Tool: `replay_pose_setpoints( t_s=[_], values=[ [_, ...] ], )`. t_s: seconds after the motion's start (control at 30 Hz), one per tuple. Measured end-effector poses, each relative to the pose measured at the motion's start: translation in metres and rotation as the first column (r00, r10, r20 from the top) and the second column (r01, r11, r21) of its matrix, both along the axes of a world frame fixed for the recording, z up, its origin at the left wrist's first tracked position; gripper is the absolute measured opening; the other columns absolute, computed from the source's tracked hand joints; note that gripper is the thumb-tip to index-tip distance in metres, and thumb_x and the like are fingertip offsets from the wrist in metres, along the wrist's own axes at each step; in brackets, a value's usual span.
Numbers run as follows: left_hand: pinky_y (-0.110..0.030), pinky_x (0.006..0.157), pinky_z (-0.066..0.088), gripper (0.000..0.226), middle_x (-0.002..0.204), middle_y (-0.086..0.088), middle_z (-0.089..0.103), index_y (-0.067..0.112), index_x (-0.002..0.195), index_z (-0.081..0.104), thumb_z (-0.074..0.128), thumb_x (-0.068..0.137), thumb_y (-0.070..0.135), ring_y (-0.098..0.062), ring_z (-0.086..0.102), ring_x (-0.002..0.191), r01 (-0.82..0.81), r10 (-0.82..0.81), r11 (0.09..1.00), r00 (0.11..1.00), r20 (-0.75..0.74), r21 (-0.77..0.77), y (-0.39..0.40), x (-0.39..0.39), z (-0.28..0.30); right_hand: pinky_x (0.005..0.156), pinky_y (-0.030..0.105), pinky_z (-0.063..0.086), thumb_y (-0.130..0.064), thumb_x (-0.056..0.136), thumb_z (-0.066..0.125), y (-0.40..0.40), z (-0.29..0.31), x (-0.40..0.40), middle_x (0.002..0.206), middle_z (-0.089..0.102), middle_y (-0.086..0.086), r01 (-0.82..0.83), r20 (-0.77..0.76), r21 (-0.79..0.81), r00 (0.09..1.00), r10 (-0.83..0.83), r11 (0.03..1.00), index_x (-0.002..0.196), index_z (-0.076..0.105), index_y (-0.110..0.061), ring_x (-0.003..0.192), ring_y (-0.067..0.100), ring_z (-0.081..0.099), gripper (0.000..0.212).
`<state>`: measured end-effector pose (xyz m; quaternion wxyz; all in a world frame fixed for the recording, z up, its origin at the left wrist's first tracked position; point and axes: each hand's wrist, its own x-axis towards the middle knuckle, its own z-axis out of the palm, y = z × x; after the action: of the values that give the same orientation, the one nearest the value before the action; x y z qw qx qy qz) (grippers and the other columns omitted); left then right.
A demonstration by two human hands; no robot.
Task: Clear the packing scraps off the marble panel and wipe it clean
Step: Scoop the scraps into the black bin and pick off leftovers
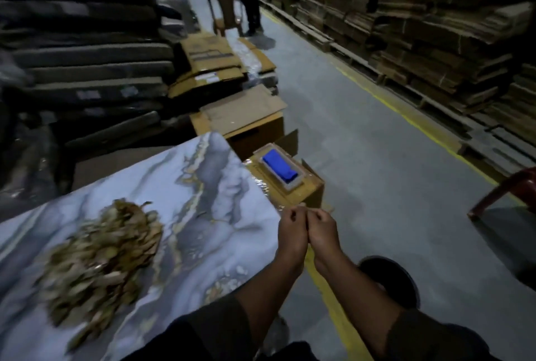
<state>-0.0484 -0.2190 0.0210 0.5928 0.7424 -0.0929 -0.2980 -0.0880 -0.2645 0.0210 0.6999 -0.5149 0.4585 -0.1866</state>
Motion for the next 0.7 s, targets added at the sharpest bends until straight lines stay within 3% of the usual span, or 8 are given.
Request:
replay_pose_setpoints(
  t_s=[0.07,0.23,0.33,0.47,0.53,0.63,0.7],
  values=[
    [-0.040,0.088,0.058,0.025,0.098,-0.001,0.073,0.019,0.101,0.070,0.047,0.105,0.028,-0.018,0.069,0.095,-0.050,0.049,0.999,0.998,0.031,0.001,0.037,0.031,0.002,0.078,0.041,0.053,-0.024,0.103,0.054,0.035,-0.002,0.031,0.095,0.067,0.010,-0.068,0.004,-0.008,0.998,0.068,0.998,0.105,0.062,-0.010,0.086,0.028,0.064,0.016],
    [-0.011,0.068,0.048,0.021,0.089,0.014,0.064,0.027,0.100,0.064,0.044,0.109,0.027,0.003,0.060,0.082,-0.168,0.168,0.986,0.984,0.062,-0.002,0.137,0.106,0.006,0.085,0.046,0.054,-0.023,0.102,0.053,0.127,-0.004,0.110,0.091,0.066,0.008,-0.231,0.010,-0.038,0.973,0.231,0.972,0.099,0.060,-0.012,0.085,0.027,0.063,0.013],
    [-0.018,0.070,0.051,0.021,0.090,0.013,0.063,0.030,0.099,0.062,0.044,0.109,0.028,0.001,0.060,0.081,-0.246,0.246,0.969,0.968,0.043,-0.002,0.188,0.135,0.007,0.082,0.046,0.056,-0.021,0.102,0.054,0.176,-0.005,0.146,0.091,0.070,0.011,-0.289,0.001,-0.068,0.957,0.290,0.955,0.094,0.063,-0.012,0.083,0.027,0.066,0.015],
    [-0.021,0.067,0.049,0.026,0.090,-0.001,0.069,0.010,0.107,0.068,0.048,0.108,0.027,-0.007,0.065,0.078,-0.431,0.432,0.902,0.899,0.067,-0.042,0.244,0.171,0.006,0.067,0.032,0.053,-0.029,0.104,0.053,0.228,-0.007,0.187,0.086,0.071,0.007,-0.450,-0.078,-0.199,0.893,0.444,0.870,0.094,0.069,-0.015,0.084,0.026,0.069,0.023],
    [-0.020,0.065,0.052,0.028,0.090,-0.005,0.069,0.006,0.108,0.067,0.049,0.108,0.028,-0.013,0.066,0.079,-0.520,0.522,0.853,0.852,0.039,-0.053,0.266,0.185,0.004,0.070,0.035,0.055,-0.032,0.103,0.055,0.247,-0.005,0.203,0.087,0.070,0.005,-0.524,-0.113,-0.261,0.851,0.513,0.811,0.096,0.068,-0.017,0.083,0.022,0.068,0.022],
    [-0.041,0.081,0.059,0.024,0.099,-0.007,0.071,0.014,0.110,0.067,0.051,0.107,0.032,-0.021,0.069,0.089,-0.660,0.662,0.750,0.749,0.043,-0.054,0.298,0.203,-0.003,0.073,0.036,0.058,-0.033,0.102,0.057,0.269,-0.007,0.222,0.092,0.069,0.000,-0.645,-0.168,-0.360,0.756,0.633,0.674,0.097,0.063,-0.024,0.083,0.017,0.067,0.012],
    [-0.045,0.084,0.058,0.023,0.100,-0.008,0.072,0.014,0.108,0.067,0.052,0.106,0.032,-0.023,0.069,0.090,-0.734,0.736,0.677,0.672,0.088,-0.053,0.319,0.216,-0.004,0.074,0.036,0.057,-0.035,0.100,0.059,0.280,-0.012,0.238,0.097,0.064,-0.004,-0.705,-0.229,-0.489,0.671,0.705,0.513,0.100,0.059,-0.028,0.085,0.015,0.064,0.008]
  ],
)
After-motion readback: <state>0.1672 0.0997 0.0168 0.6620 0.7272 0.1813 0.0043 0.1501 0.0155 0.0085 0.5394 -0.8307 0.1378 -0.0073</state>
